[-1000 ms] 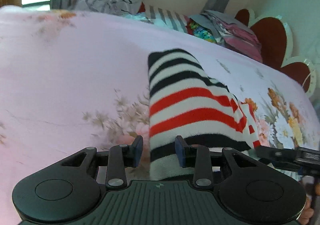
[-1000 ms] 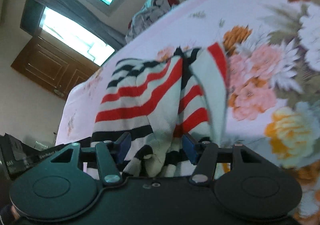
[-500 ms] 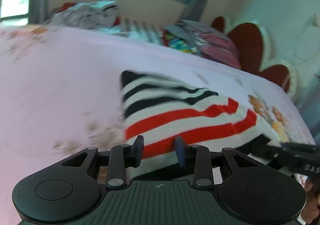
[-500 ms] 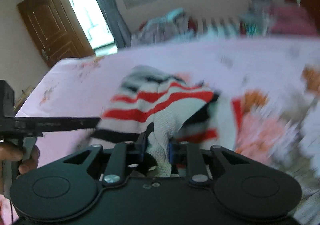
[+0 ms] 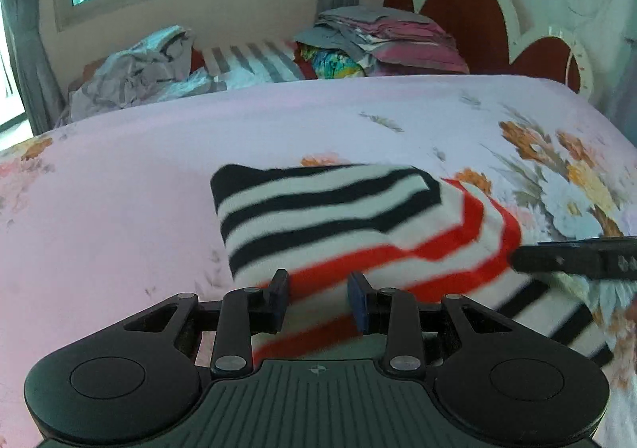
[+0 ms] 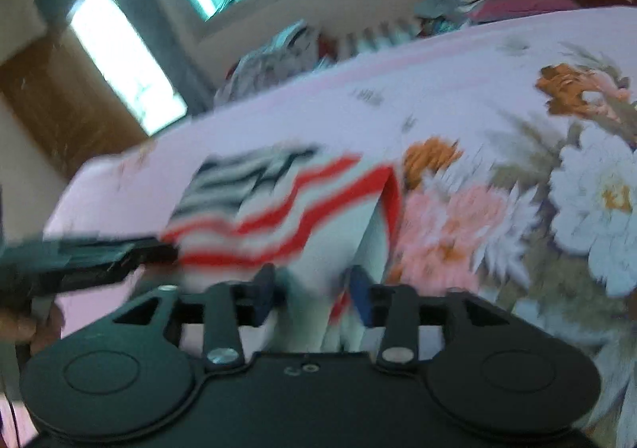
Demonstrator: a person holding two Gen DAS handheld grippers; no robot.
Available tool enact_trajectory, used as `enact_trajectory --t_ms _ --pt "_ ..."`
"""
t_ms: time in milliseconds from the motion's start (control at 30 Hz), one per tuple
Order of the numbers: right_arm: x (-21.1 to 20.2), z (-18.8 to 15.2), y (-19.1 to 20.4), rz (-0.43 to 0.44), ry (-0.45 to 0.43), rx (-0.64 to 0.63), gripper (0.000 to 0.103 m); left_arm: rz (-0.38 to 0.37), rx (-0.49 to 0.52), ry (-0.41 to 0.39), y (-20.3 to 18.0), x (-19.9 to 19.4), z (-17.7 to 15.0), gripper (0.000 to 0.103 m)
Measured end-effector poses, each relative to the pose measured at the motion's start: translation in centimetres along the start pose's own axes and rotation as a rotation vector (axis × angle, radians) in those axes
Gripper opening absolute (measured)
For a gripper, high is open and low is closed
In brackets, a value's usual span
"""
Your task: Fold small clothes
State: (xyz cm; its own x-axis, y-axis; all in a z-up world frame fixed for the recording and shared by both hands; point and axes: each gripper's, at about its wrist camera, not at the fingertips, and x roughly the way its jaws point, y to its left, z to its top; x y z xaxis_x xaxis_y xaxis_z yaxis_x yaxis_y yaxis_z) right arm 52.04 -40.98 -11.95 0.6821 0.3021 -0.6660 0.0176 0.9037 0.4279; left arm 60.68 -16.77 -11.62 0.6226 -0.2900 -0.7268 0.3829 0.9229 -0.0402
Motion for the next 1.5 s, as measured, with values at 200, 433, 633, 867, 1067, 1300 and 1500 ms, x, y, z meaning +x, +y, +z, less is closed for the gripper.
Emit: enact_trajectory --t_ms 200,433,633,867,1067,1300,1500 --pt "2.2 2.4 -0.9 0.023 -0.07 0.004 0.009 -0.001 0.012 0.0 0.3 2.4 1.4 0.034" --pt "3.4 0.5 -2.2 -0.046 -0.028 -0.033 0.009 0.019 0.129 0.039 -1.1 5.5 1.2 0.034" --pt "1.6 1.4 -0.8 -0.085 -0.026 -0.085 0.027 -0.031 0.067 0.007 -0.4 3.1 1.1 0.034" --pt "-5.2 -1.8 1.6 0.034 -0.001 -0.16 0.02 -0.063 0.064 -0.056 -1.9 -4.5 -3.9 0.034" --pt "-3.7 -6.5 2.4 -0.087 0.134 -0.271 0.004 0.0 0.112 -0.015 -2.6 -4.7 -7.7 0.034" --pt "-5.2 -0.8 3.7 -0.074 -0.038 -0.286 0.007 0.026 0.106 -0.078 -0.1 -4.0 -2.2 0.034" --pt "2.5 6.1 3.9 -0.104 -0.014 -0.295 0.007 0.004 0.004 -0.091 2.6 2.6 4.6 0.034"
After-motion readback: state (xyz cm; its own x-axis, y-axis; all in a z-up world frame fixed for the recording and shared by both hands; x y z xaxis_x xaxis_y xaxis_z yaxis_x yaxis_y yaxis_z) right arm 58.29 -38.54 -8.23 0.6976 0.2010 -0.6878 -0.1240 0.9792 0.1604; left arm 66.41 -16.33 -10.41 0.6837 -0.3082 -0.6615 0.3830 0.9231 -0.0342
